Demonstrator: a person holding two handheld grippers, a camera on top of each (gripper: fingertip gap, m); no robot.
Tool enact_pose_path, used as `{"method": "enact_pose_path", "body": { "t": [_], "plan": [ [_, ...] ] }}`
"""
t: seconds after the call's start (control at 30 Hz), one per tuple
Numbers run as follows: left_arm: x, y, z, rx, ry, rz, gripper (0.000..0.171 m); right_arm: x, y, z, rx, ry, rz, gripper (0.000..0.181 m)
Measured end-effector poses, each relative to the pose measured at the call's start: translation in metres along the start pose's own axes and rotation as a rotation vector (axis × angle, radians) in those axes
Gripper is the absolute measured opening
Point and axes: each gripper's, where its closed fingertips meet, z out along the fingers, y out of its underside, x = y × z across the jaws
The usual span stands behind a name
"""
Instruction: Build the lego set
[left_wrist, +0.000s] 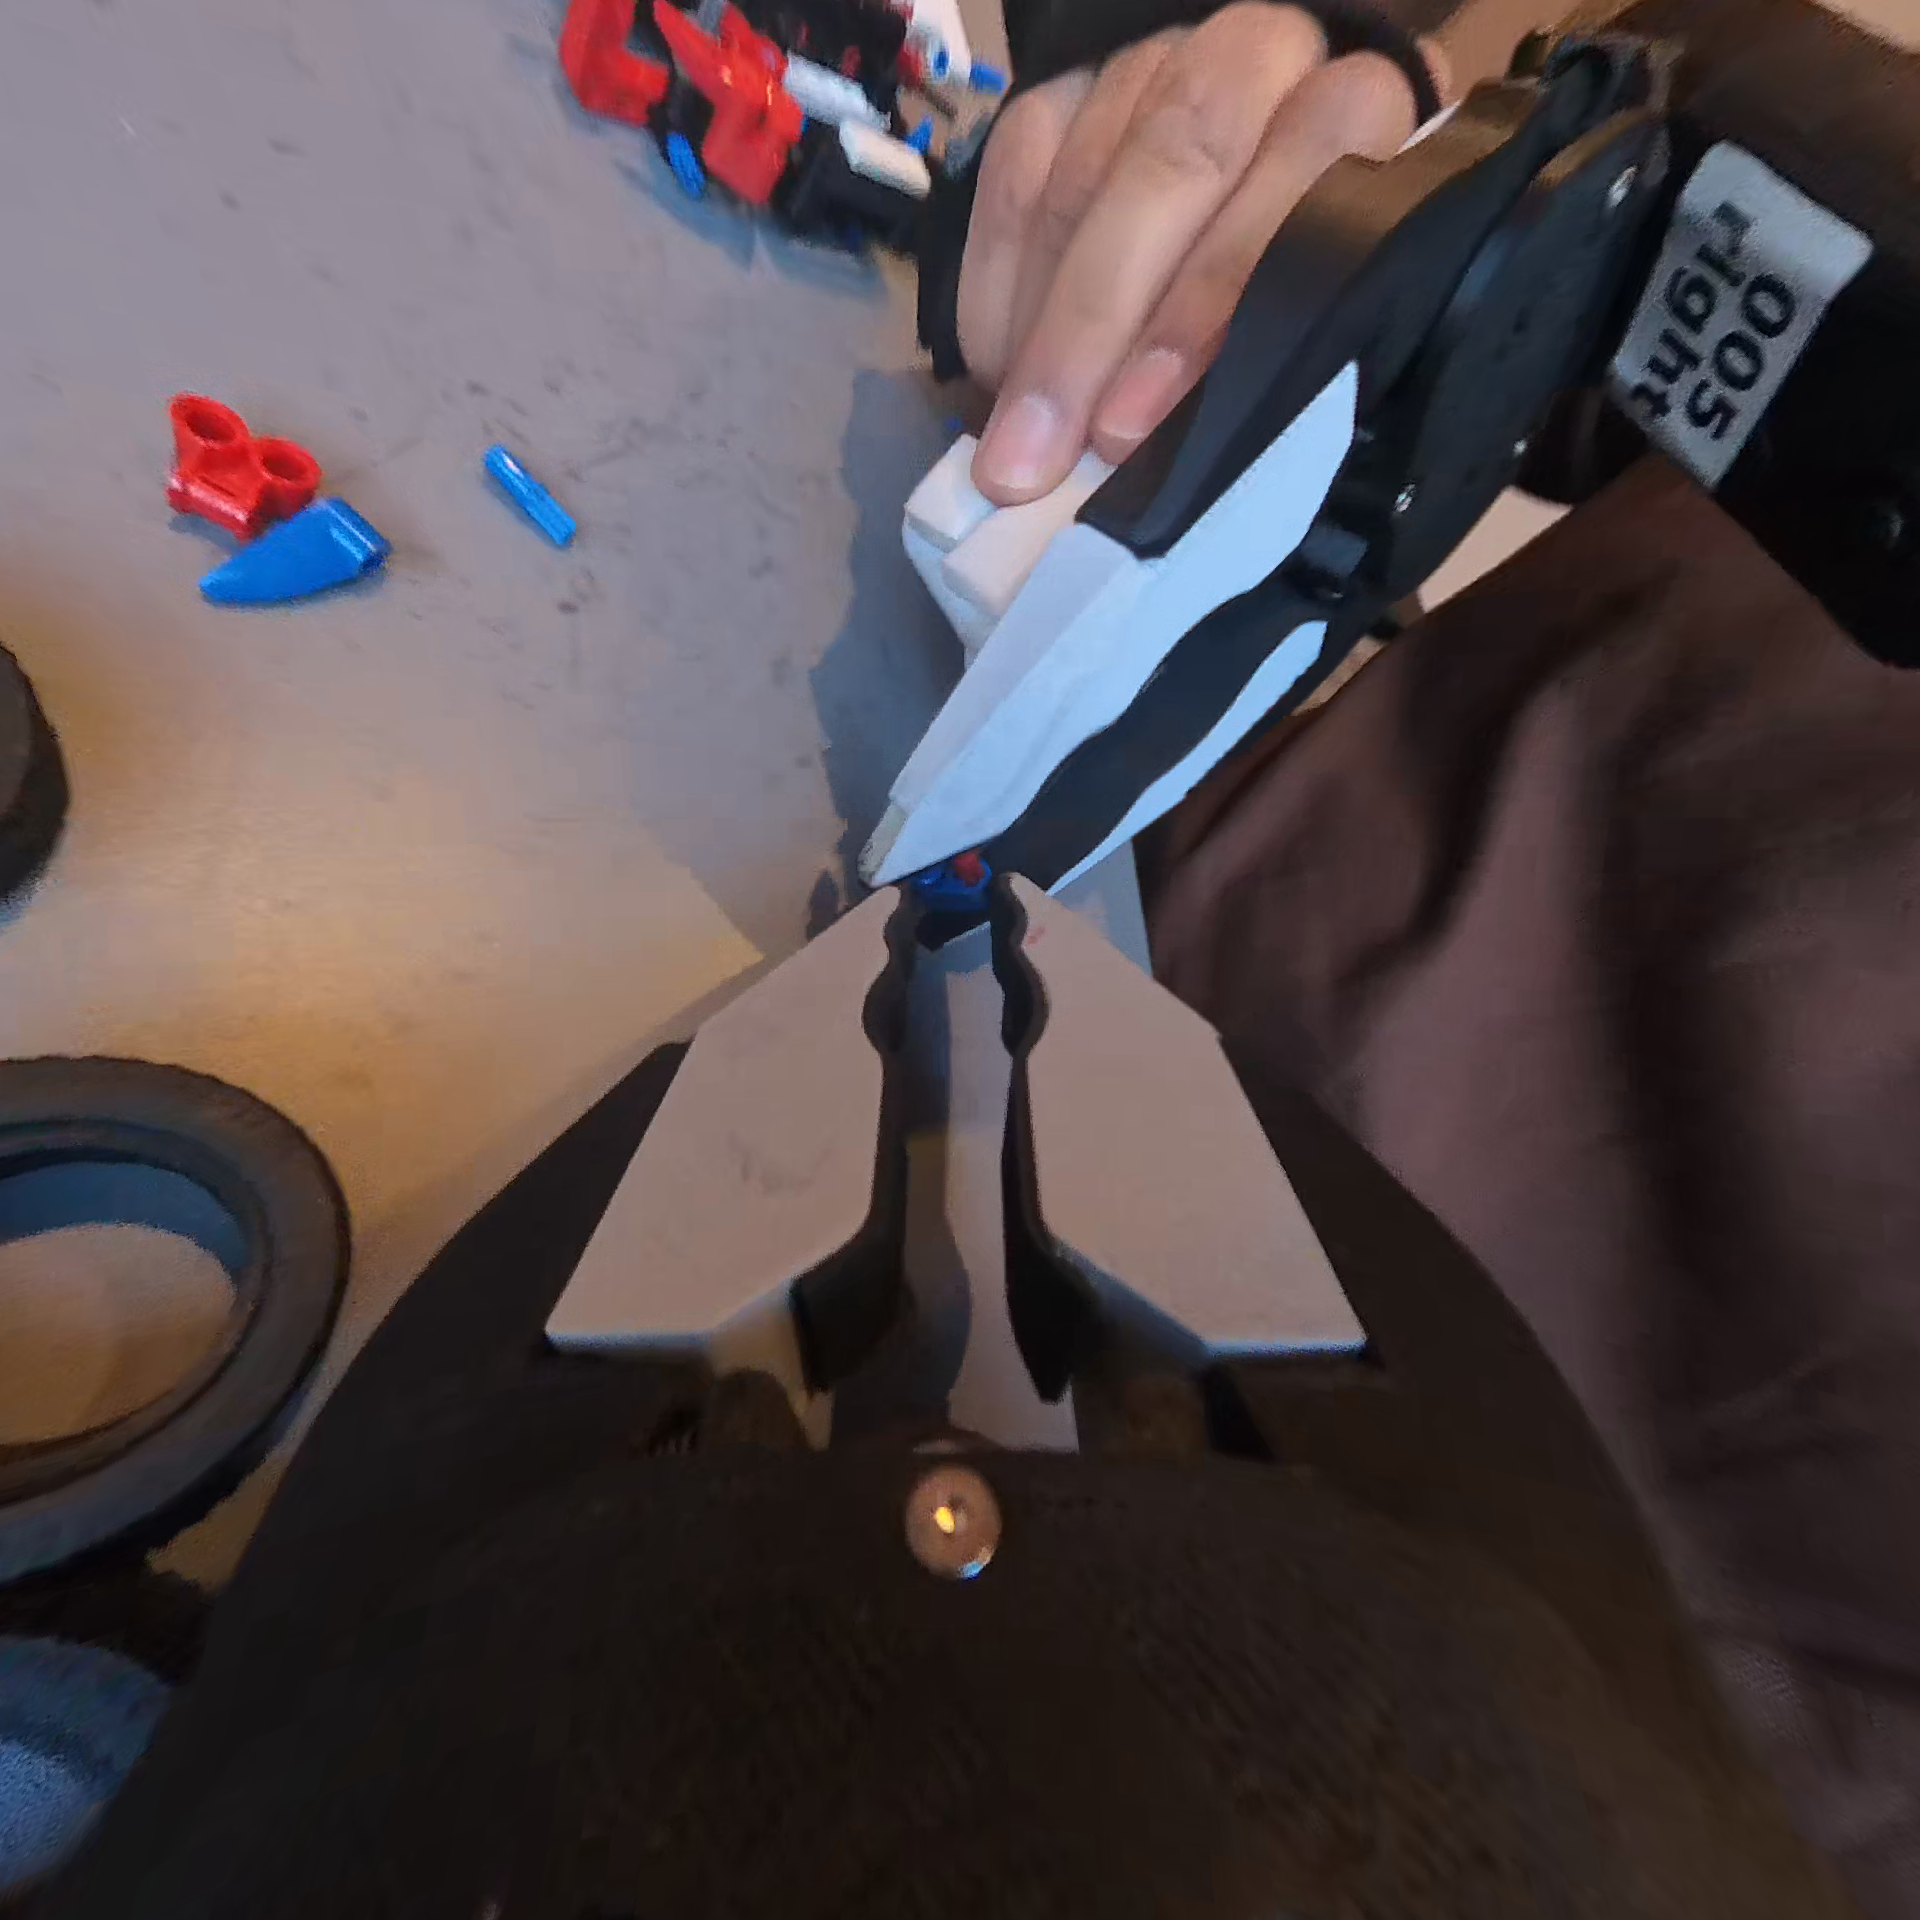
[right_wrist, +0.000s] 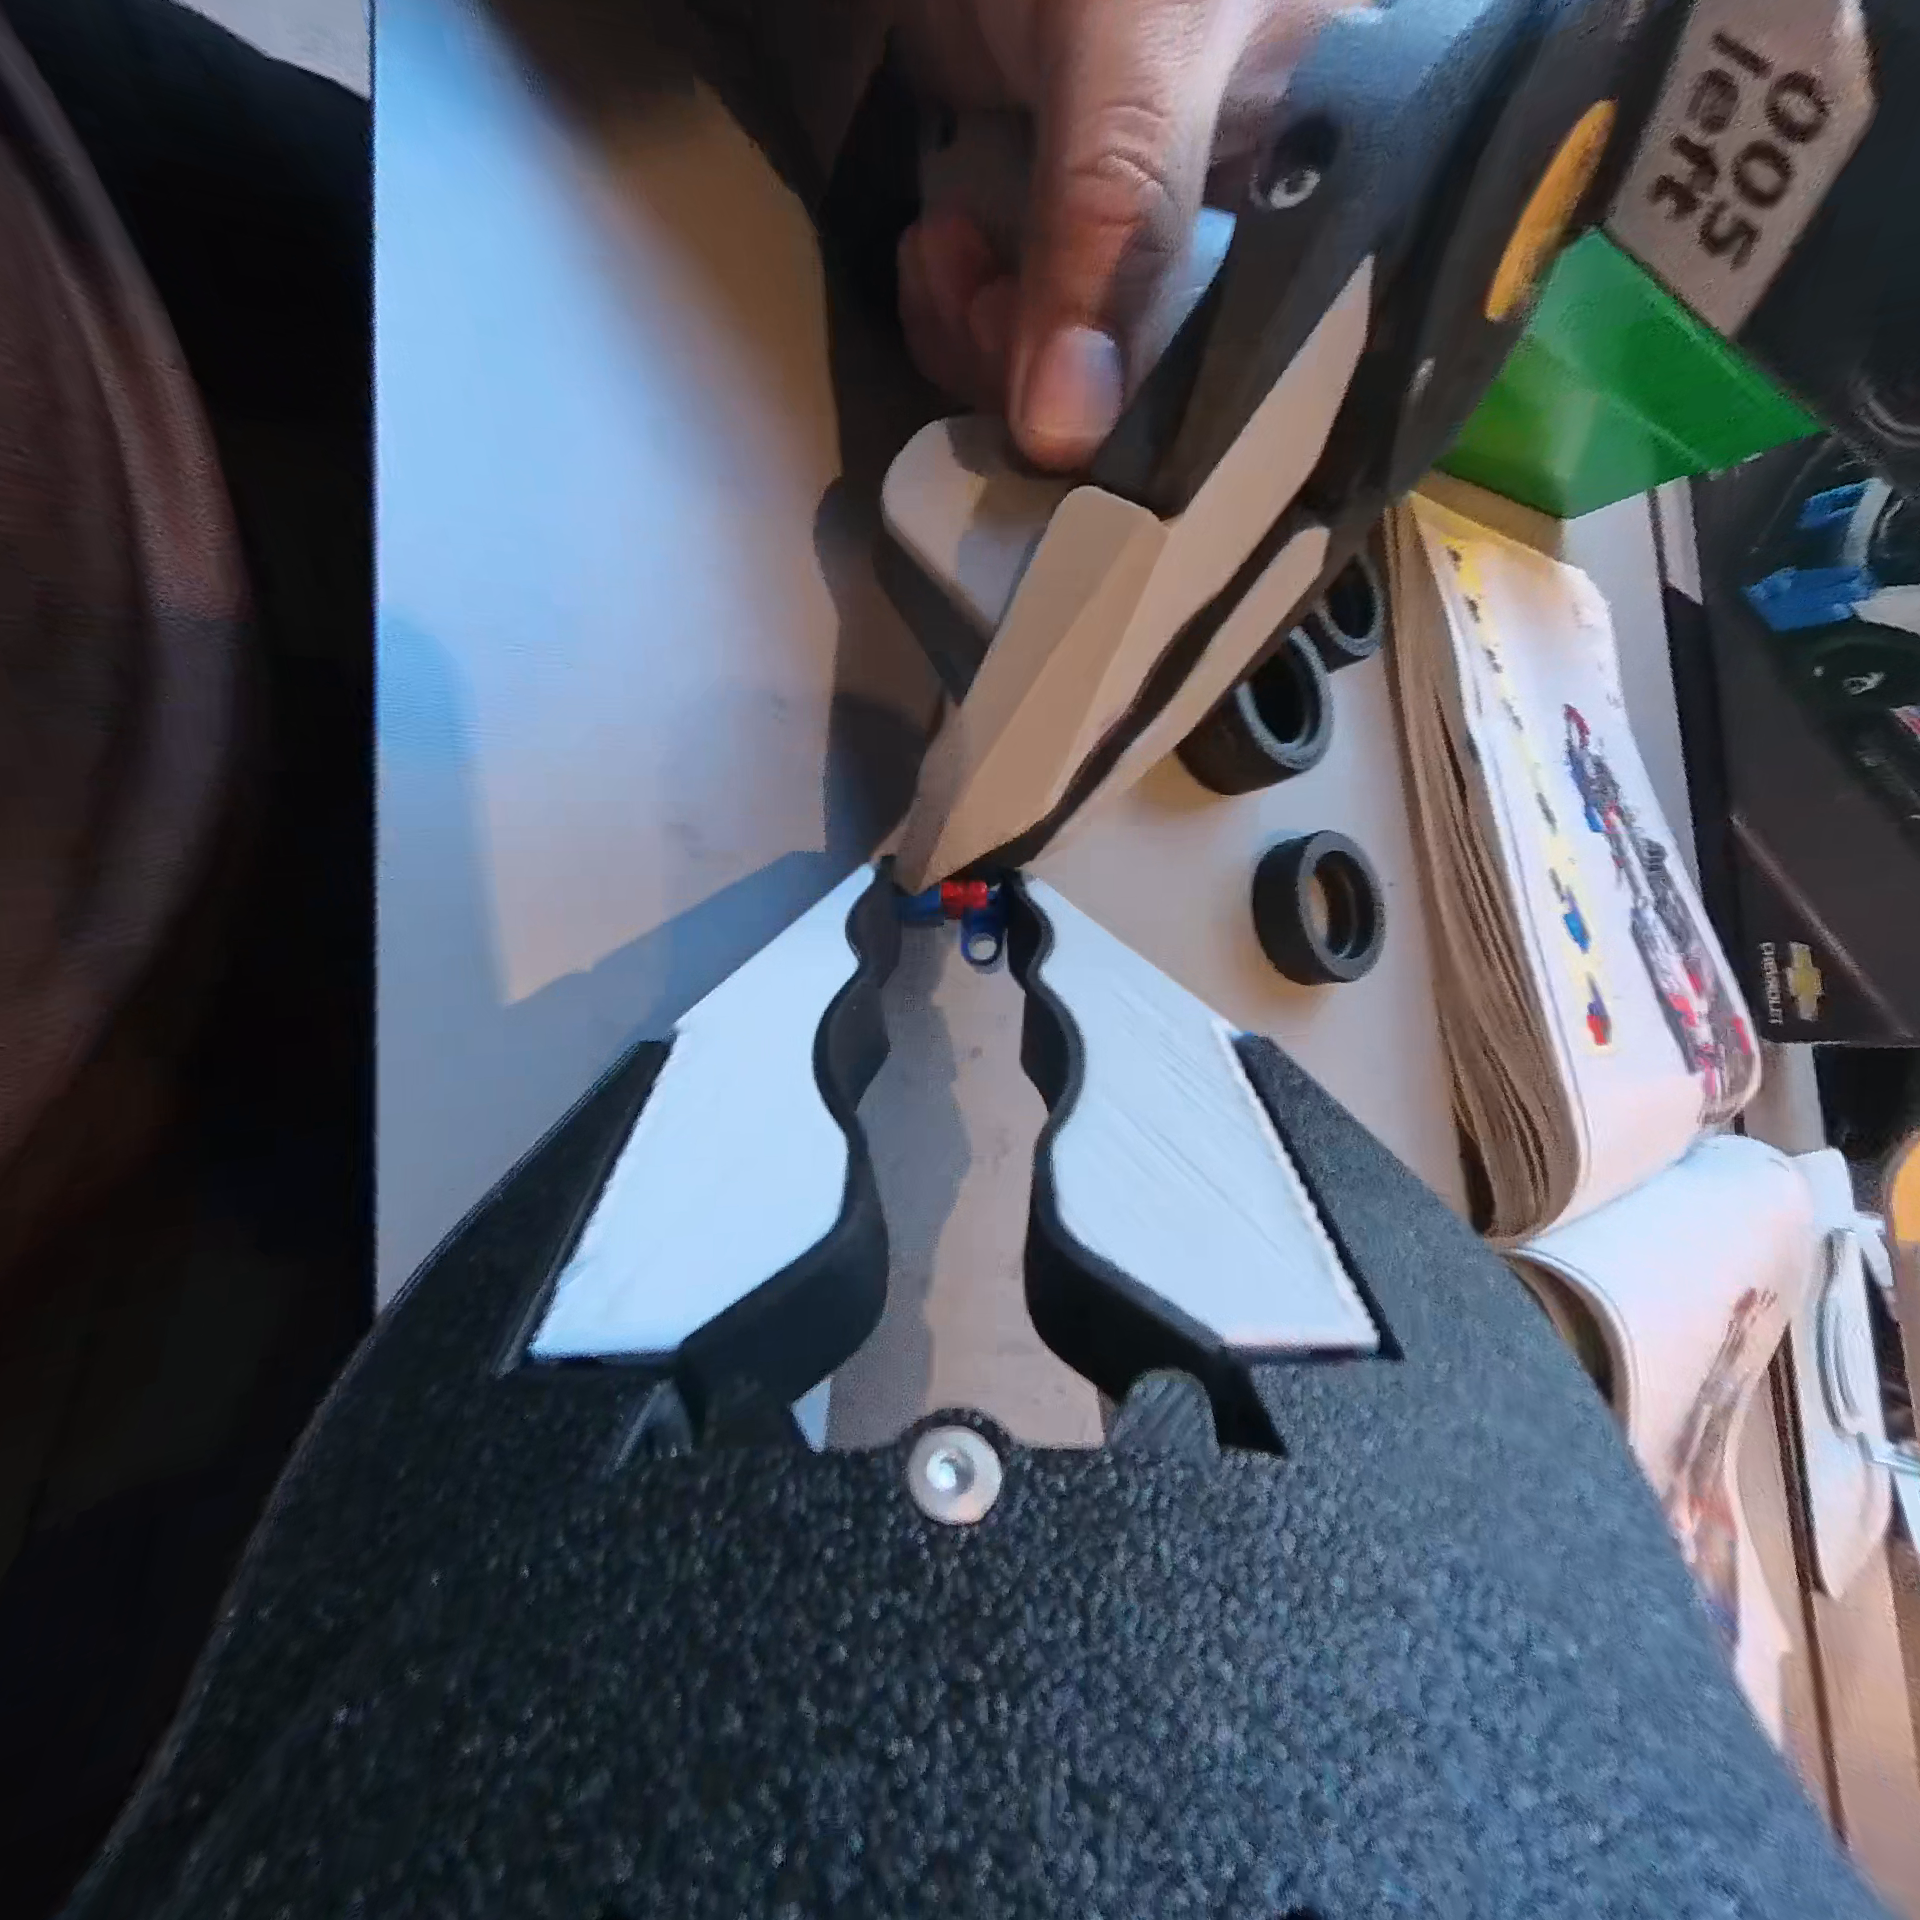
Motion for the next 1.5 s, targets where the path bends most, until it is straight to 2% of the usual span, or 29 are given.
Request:
{"method": "enact_pose_path", "body": {
  "t": [0.37,0.43,0.5,0.57,0.73,0.77,0.93,1.03,1.13,1.23,1.37,1.5],
  "plan": [
    [-0.003,0.005,-0.001,-0.016,0.03,-0.069,0.01,-0.007,0.0,0.006,0.028,-0.047,0.153,0.018],
    [-0.011,-0.003,-0.005,0.054,-0.068,-0.045,0.011,0.0,0.006,0.007,0.008,-0.045,0.233,0.019],
    [-0.014,-0.012,-0.011,0.124,-0.174,0.015,0.004,0.01,0.01,0.009,-0.008,-0.01,0.292,0.019],
    [-0.02,-0.017,-0.014,0.163,-0.268,0.004,0.004,0.018,0.013,0.011,-0.026,0.04,0.31,0.019],
    [-0.025,-0.024,-0.016,0.205,-0.29,-0.077,0.012,0.029,0.018,0.016,-0.069,0.131,0.305,0.02],
    [-0.022,-0.025,-0.016,0.207,-0.276,-0.074,0.02,0.03,0.018,0.016,-0.072,0.14,0.299,0.021],
    [-0.03,-0.024,-0.016,0.2,-0.344,-0.081,0.029,0.035,0.018,0.015,-0.084,0.209,0.238,0.021],
    [-0.033,-0.025,-0.013,0.19,-0.367,-0.074,0.027,0.036,0.019,0.015,-0.106,0.236,0.196,0.021],
    [-0.036,-0.024,-0.01,0.181,-0.378,-0.061,0.012,0.036,0.014,0.014,-0.11,0.257,0.146,0.02],
    [-0.038,-0.022,-0.008,0.175,-0.385,-0.063,0.012,0.034,0.017,0.016,-0.123,0.255,0.129,0.02],
    [-0.036,-0.026,-0.012,0.19,-0.412,0.012,0.011,0.036,0.016,0.011,-0.07,0.228,0.193,0.023],
    [-0.032,-0.033,-0.024,0.211,-0.481,0.185,0.011,0.042,0.017,-0.001,0.03,0.139,0.421,0.028]
  ]
}}
